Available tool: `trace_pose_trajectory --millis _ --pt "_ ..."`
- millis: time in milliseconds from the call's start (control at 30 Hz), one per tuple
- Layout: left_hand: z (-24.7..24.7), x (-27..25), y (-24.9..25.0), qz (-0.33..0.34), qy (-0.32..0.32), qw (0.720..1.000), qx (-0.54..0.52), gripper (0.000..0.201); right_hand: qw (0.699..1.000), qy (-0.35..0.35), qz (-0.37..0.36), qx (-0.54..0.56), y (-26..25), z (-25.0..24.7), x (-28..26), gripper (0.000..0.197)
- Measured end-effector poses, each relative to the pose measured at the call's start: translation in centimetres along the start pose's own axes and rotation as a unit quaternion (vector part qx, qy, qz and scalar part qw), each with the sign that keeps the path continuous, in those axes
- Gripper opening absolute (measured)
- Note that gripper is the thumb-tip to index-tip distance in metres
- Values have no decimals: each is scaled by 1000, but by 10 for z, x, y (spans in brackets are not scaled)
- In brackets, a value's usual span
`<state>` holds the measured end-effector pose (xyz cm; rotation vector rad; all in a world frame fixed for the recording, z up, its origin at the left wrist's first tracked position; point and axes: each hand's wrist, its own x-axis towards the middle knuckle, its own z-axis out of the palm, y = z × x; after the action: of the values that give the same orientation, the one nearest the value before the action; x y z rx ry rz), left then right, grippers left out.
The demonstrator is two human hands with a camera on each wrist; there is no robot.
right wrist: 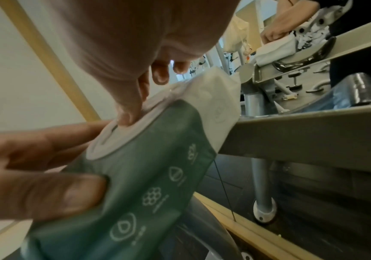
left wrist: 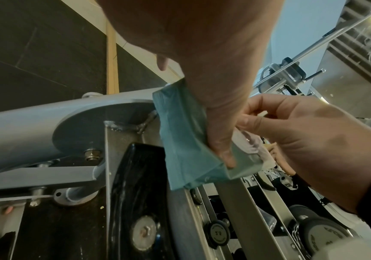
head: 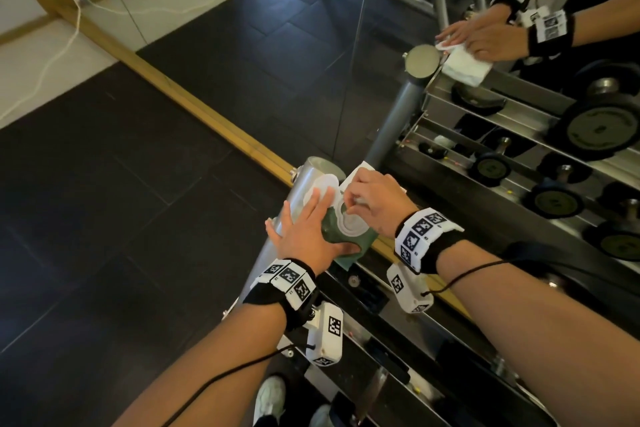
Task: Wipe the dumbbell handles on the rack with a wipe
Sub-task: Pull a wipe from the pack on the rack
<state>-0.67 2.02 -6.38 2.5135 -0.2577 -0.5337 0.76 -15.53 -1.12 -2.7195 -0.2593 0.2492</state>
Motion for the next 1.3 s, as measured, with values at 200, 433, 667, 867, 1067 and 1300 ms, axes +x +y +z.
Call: trace_pose_trajectory --millis 200,433,667,867,1067,1300 --pt "-7 -1 11 -22 -39 999 8 105 999 -17 -28 -29 4 -5 -25 4" --pt "-7 1 9 -26 -32 999 7 104 986 39 32 159 7 5 -52 4" --pt "2 -2 3 21 -2 1000 -12 104 975 75 75 194 12 13 -67 9" --pt "7 -9 -4 56 37 998 -13 105 995 49 73 51 1 7 -32 16" --pt "8 -7 -6 58 28 998 -7 103 999 29 19 -28 4 9 -32 19" --pt "12 -3 -10 53 21 998 -23 104 993 13 4 -118 2 15 -34 21"
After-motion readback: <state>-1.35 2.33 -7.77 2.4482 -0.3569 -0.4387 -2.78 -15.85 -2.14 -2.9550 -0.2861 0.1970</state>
